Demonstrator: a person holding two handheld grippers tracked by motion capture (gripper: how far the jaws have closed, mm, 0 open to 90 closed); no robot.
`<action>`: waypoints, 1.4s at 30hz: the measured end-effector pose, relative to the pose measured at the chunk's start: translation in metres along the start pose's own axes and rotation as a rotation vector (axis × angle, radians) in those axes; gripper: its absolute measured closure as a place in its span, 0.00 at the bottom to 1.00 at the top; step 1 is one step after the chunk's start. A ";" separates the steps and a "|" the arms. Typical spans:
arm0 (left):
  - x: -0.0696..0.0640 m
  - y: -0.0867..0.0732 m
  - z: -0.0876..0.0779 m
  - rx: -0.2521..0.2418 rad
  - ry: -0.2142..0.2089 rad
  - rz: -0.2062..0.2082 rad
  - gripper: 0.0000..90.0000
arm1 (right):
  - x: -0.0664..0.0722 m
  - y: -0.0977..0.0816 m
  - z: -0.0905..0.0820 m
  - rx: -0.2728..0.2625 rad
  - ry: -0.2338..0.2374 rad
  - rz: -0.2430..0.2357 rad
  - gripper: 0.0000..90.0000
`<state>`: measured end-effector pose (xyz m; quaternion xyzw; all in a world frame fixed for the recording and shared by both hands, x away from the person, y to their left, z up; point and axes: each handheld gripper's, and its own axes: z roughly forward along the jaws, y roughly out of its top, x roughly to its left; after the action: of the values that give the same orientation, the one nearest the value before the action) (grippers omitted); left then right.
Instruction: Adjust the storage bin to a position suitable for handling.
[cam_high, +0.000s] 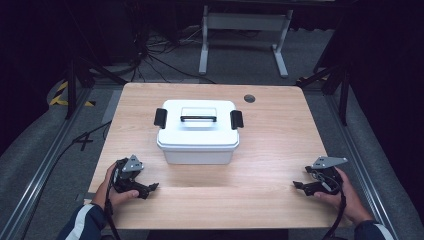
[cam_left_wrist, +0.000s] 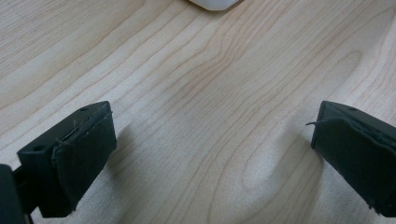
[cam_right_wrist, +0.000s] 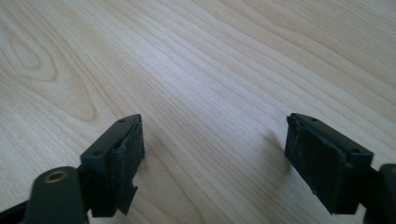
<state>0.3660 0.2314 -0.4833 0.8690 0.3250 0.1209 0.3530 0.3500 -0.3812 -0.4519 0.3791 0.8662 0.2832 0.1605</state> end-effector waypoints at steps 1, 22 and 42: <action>0.001 0.000 0.000 0.000 -0.003 0.005 0.00 | 0.001 0.003 0.000 0.016 0.000 -0.014 0.25; 0.001 0.001 0.000 0.000 -0.002 0.007 0.00 | 0.023 0.114 -0.028 0.000 0.032 -0.276 0.41; 0.001 0.000 0.001 -0.002 -0.002 0.003 0.00 | 0.042 0.215 -0.037 -0.002 0.079 -0.480 0.44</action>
<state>0.3670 0.2315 -0.4835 0.8691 0.3234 0.1209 0.3543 0.4252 -0.2445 -0.2939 0.1509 0.9368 0.2526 0.1895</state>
